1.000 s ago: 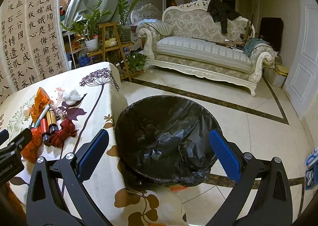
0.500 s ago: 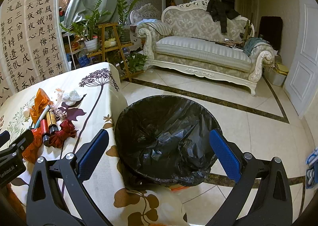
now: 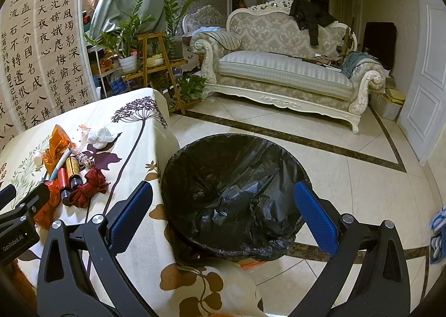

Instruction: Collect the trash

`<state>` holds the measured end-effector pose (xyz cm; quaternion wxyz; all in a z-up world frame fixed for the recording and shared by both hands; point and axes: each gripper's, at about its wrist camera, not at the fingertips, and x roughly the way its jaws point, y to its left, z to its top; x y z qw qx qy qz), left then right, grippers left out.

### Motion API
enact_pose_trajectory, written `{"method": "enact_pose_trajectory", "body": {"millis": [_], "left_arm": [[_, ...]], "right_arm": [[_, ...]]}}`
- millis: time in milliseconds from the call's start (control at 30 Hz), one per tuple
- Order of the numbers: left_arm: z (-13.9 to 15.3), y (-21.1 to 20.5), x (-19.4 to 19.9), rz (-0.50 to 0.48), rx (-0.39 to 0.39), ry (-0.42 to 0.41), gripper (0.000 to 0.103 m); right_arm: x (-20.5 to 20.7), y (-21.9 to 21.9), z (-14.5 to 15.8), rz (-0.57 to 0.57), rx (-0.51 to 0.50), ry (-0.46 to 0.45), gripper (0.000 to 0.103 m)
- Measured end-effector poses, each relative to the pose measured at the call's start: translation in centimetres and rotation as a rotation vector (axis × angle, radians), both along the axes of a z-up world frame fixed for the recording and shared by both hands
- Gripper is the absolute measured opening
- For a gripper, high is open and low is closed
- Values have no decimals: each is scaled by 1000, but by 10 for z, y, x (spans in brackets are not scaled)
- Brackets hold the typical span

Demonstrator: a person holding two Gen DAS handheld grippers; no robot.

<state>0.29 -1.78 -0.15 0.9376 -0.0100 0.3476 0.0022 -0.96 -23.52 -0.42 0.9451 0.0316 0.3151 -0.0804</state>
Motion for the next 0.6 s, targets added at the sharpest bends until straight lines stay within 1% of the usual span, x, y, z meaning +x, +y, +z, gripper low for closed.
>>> {"method": "enact_pose_trajectory", "body": {"millis": [600], "left_arm": [[-3,0,-2,-2,0,8,97]], "right_arm": [[3,5,-6,10,8,21,99]]}}
